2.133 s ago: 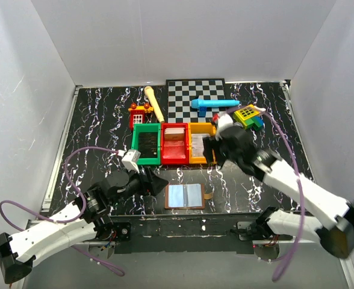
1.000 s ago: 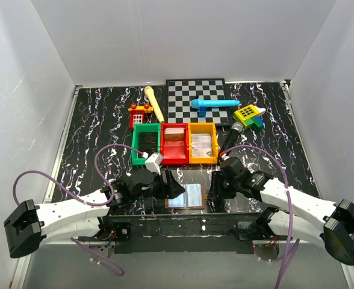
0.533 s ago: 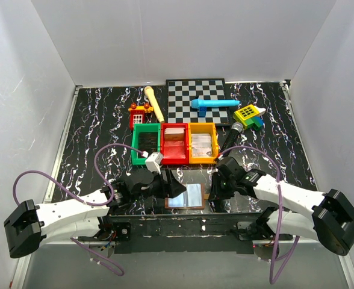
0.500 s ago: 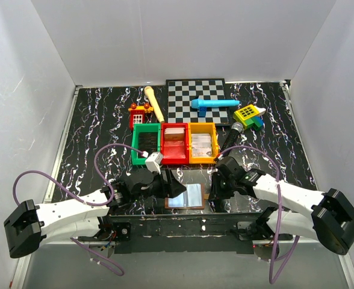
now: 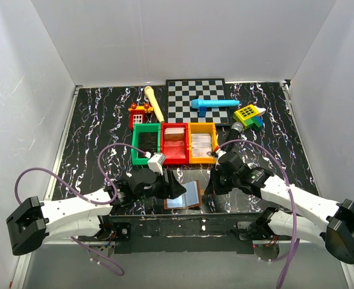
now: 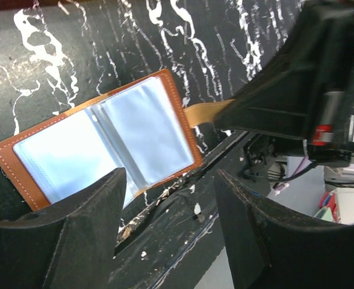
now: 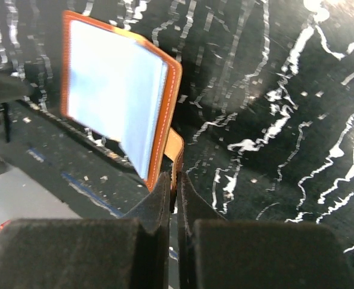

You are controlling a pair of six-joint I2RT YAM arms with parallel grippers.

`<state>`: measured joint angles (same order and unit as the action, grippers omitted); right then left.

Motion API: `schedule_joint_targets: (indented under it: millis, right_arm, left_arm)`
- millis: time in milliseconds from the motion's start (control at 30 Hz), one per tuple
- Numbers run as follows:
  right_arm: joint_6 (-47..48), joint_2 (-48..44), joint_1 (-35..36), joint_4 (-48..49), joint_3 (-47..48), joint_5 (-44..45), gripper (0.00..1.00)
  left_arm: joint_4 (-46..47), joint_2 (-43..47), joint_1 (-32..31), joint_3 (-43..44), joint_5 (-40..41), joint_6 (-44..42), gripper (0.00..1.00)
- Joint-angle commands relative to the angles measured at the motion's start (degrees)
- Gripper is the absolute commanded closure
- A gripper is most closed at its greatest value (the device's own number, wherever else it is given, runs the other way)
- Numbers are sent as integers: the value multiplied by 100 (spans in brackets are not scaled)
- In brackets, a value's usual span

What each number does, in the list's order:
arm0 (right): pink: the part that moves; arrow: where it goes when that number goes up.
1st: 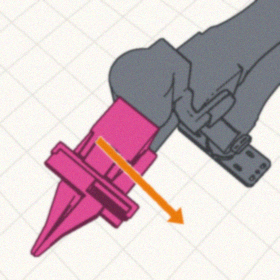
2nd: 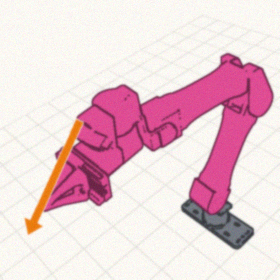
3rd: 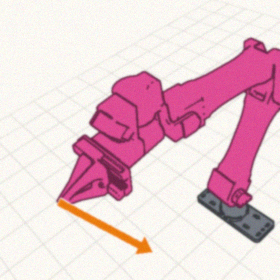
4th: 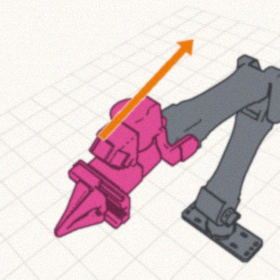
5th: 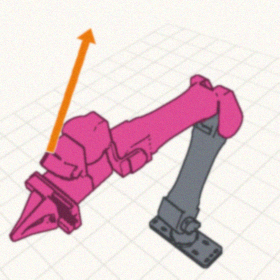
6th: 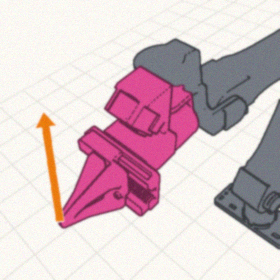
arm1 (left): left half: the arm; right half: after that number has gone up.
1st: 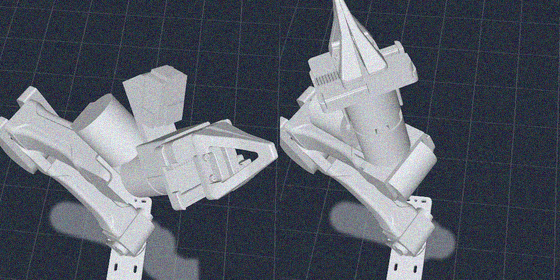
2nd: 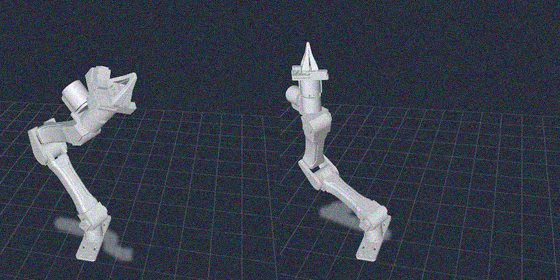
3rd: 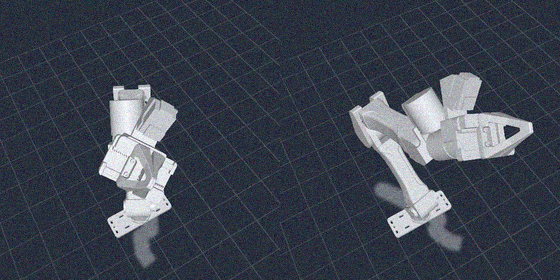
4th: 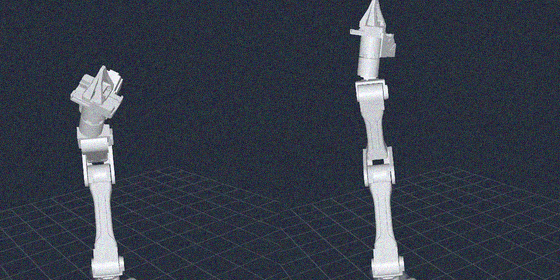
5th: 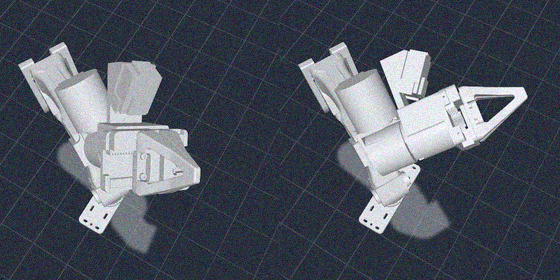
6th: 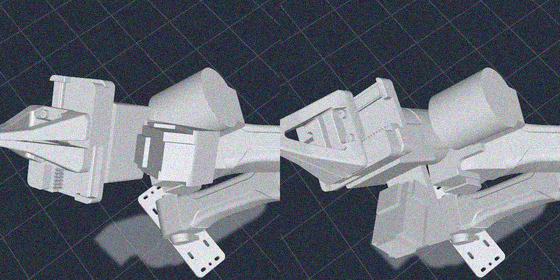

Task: Take the credit cards out of the card holder
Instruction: Remove the credit card from the card holder.

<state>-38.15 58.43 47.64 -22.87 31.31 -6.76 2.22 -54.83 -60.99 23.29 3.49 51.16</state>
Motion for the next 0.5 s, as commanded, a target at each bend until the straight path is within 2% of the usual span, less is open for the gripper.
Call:
schedule_joint_targets:
  millis: [0, 233, 467]
  right_arm:
    - [291, -218, 79, -147, 446, -448, 99]
    - [546, -219, 167, -437, 824, -510, 99]
    - [519, -131, 237, -349, 807, -607, 99]
  left_arm:
    - [-2, -343, -27, 219, -111, -211, 41]
    - [-108, -1020, -27, 668, -190, -501, 37]
    - [24, -1557, -27, 940, -331, -589, 37]
